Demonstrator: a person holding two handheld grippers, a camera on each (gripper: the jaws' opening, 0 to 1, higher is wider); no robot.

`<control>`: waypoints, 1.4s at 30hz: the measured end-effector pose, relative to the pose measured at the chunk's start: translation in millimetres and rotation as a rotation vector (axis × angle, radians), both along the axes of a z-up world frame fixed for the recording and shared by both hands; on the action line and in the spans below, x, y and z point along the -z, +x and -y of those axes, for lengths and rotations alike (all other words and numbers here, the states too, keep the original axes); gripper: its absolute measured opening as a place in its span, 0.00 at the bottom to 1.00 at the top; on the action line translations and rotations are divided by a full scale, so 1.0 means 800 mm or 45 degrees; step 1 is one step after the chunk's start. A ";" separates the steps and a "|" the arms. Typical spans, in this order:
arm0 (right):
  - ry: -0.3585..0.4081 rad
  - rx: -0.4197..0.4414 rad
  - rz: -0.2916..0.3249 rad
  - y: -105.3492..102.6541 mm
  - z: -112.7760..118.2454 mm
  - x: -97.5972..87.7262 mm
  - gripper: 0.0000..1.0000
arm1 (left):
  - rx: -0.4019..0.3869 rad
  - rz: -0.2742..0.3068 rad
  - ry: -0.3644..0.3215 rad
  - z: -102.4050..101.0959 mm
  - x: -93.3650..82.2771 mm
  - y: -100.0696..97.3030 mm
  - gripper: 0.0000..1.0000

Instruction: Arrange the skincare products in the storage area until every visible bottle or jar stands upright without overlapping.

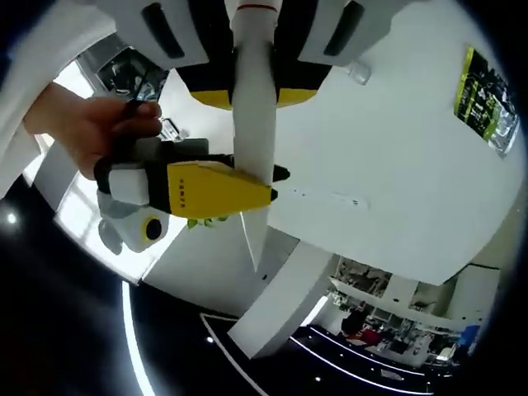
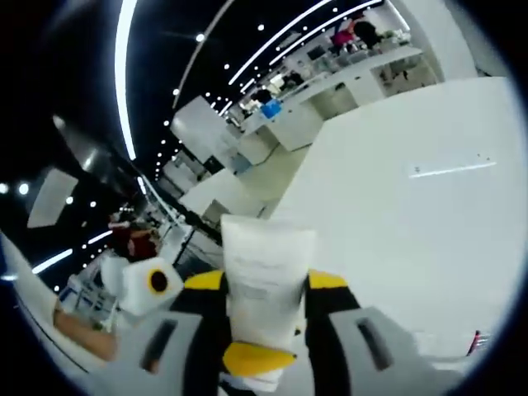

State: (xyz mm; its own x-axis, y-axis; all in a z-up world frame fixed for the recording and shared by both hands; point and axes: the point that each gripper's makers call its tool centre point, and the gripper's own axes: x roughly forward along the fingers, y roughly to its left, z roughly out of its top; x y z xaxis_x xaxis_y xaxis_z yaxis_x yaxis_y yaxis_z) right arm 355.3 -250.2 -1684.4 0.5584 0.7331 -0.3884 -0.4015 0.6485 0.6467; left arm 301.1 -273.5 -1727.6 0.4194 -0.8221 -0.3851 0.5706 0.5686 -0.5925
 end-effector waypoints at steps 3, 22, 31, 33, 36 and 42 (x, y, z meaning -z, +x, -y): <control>-0.016 0.014 -0.004 -0.002 -0.001 0.005 0.36 | 0.007 0.028 0.053 0.001 0.005 -0.002 0.16; -0.243 -0.139 0.277 -0.014 -0.014 -0.018 0.32 | -0.006 0.150 0.128 -0.001 0.005 0.004 0.21; -0.312 -0.148 0.369 -0.012 -0.024 -0.025 0.31 | -0.069 0.140 0.092 -0.020 0.002 0.016 0.25; -0.329 -0.140 0.385 -0.009 -0.025 -0.025 0.31 | -0.084 0.118 0.085 -0.029 0.005 0.017 0.25; -0.342 -0.134 0.398 -0.004 -0.026 -0.025 0.31 | -0.093 0.117 0.090 -0.038 0.008 0.017 0.24; -0.369 -0.135 0.423 0.005 -0.033 -0.023 0.30 | -0.111 0.111 0.094 -0.056 0.013 0.020 0.23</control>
State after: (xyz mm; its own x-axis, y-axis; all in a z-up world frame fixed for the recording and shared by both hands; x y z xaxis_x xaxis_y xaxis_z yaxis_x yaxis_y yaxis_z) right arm 359.0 -223.5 -1665.8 0.6152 0.6803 -0.3984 -0.6304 0.7279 0.2696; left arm 317.4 -228.9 -1738.1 0.5224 -0.7518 -0.4023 0.5649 0.6586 -0.4972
